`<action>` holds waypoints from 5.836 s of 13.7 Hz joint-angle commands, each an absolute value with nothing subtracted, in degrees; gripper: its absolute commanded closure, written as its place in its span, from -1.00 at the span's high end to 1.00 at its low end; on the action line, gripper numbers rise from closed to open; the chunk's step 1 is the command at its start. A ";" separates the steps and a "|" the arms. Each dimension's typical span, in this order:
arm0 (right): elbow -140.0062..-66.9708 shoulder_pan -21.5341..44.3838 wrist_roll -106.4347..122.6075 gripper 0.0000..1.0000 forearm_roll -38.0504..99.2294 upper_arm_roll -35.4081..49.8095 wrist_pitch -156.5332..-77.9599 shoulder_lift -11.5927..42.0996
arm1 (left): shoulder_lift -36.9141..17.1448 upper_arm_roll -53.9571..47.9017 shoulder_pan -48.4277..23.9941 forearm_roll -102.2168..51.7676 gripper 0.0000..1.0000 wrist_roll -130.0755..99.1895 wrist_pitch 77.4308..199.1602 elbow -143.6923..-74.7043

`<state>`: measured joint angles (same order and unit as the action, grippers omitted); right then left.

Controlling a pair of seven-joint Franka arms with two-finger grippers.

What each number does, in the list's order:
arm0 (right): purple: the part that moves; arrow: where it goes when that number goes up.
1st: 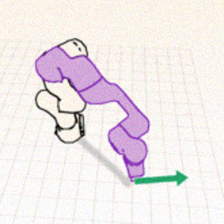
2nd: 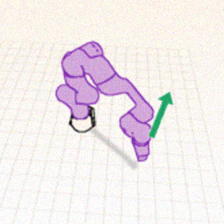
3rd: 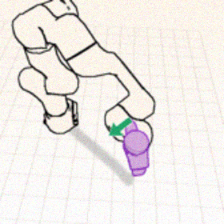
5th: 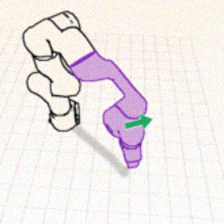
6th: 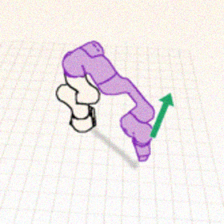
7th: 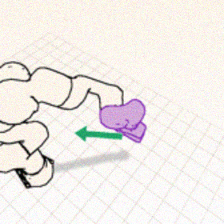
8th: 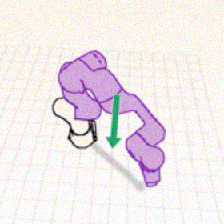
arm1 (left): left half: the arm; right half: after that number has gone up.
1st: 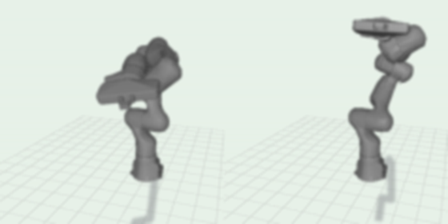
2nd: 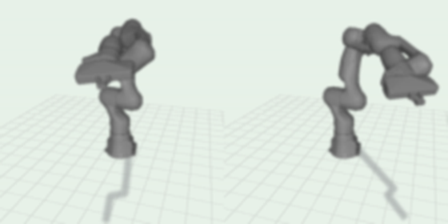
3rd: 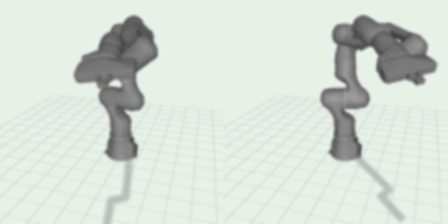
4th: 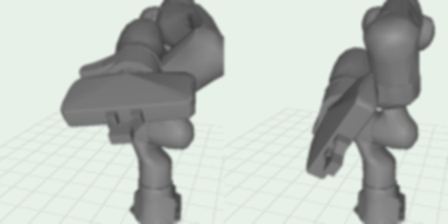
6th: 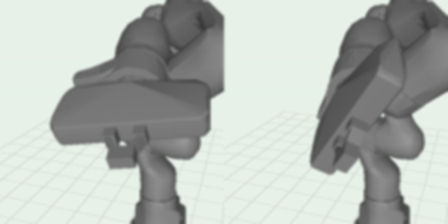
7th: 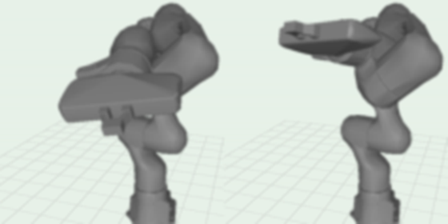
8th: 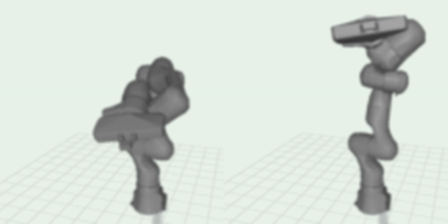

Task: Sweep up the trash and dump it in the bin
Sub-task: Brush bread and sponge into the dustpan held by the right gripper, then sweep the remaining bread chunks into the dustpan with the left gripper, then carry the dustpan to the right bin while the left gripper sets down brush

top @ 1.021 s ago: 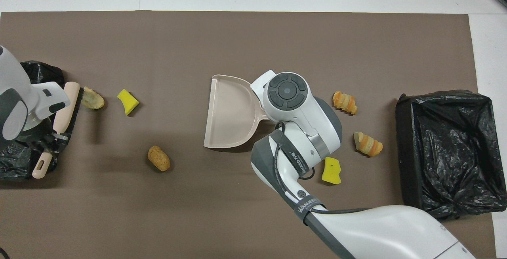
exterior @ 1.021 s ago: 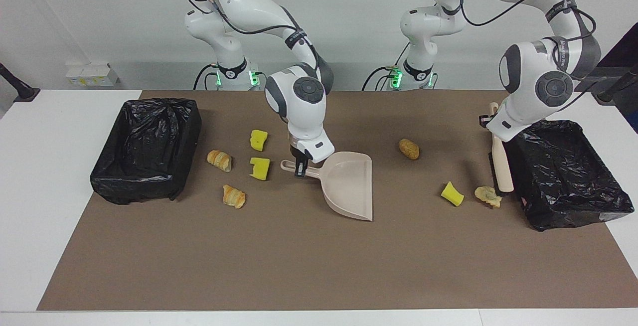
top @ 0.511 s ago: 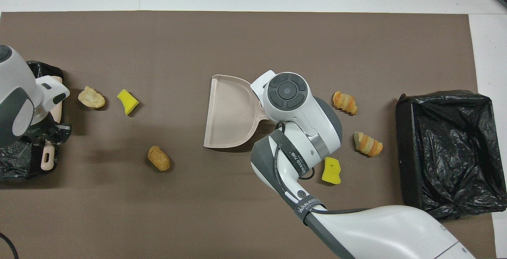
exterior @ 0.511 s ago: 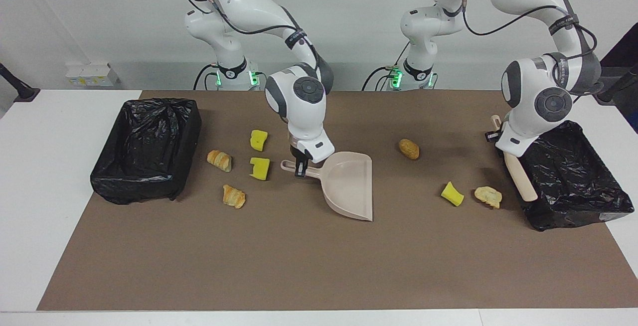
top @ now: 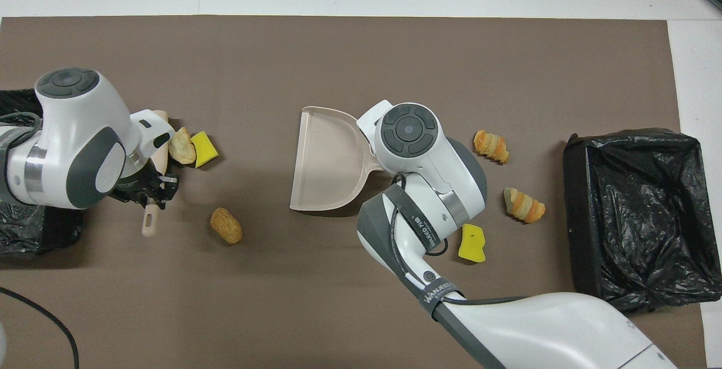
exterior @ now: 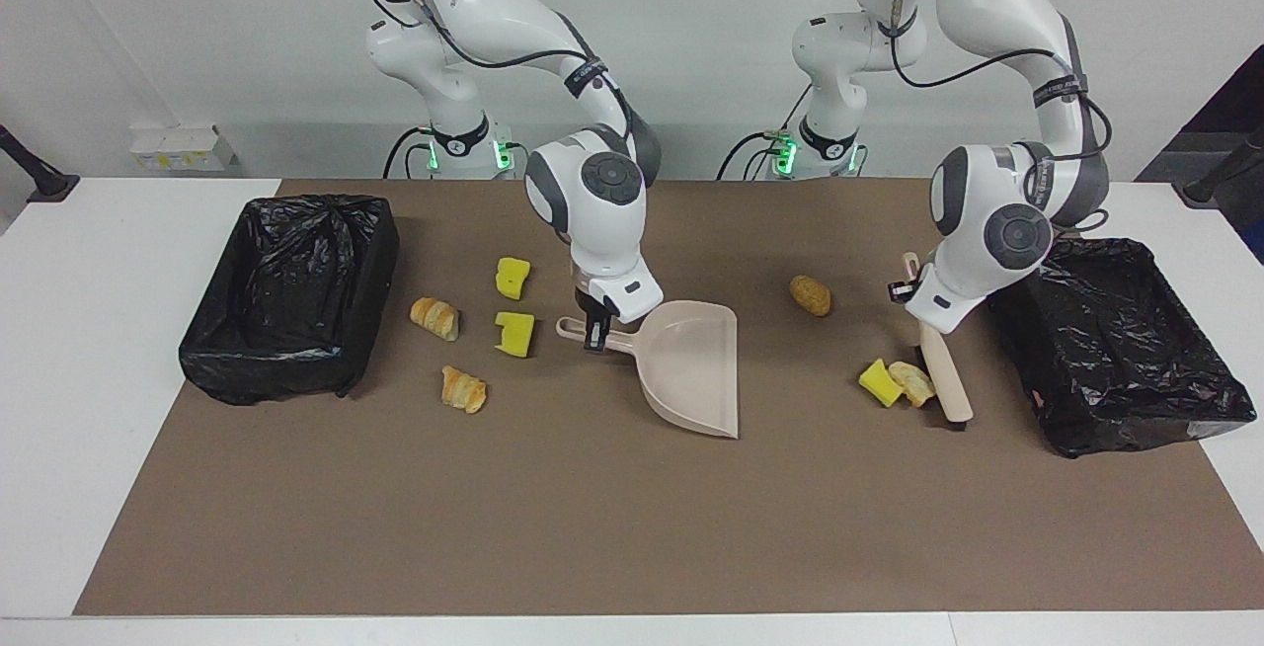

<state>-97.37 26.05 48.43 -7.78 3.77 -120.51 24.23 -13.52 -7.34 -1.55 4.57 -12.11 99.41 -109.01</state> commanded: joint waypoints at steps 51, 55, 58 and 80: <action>-98.09 24.87 53.26 -1.00 -6.94 4.13 -122.17 24.35 | 3.16 -7.21 -10.37 -18.46 -1.00 -20.83 96.50 -124.69; -98.09 24.87 53.35 -1.00 -7.03 4.13 -122.17 24.35 | 1.85 -7.47 -15.71 -18.54 -1.00 -19.25 105.09 -128.58; -98.09 24.79 53.53 -1.00 -6.94 4.13 -122.17 24.35 | -0.87 -7.65 -19.93 -21.43 -1.00 -19.16 112.83 -128.58; -103.89 9.87 78.89 -1.00 -0.79 4.22 -115.42 11.70 | 16.17 -9.13 -25.98 -22.50 -1.00 -29.31 97.71 -130.34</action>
<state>-100.76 13.83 72.67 -2.58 3.42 -117.45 16.44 13.27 -8.39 -21.04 -23.41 -23.93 93.48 -126.55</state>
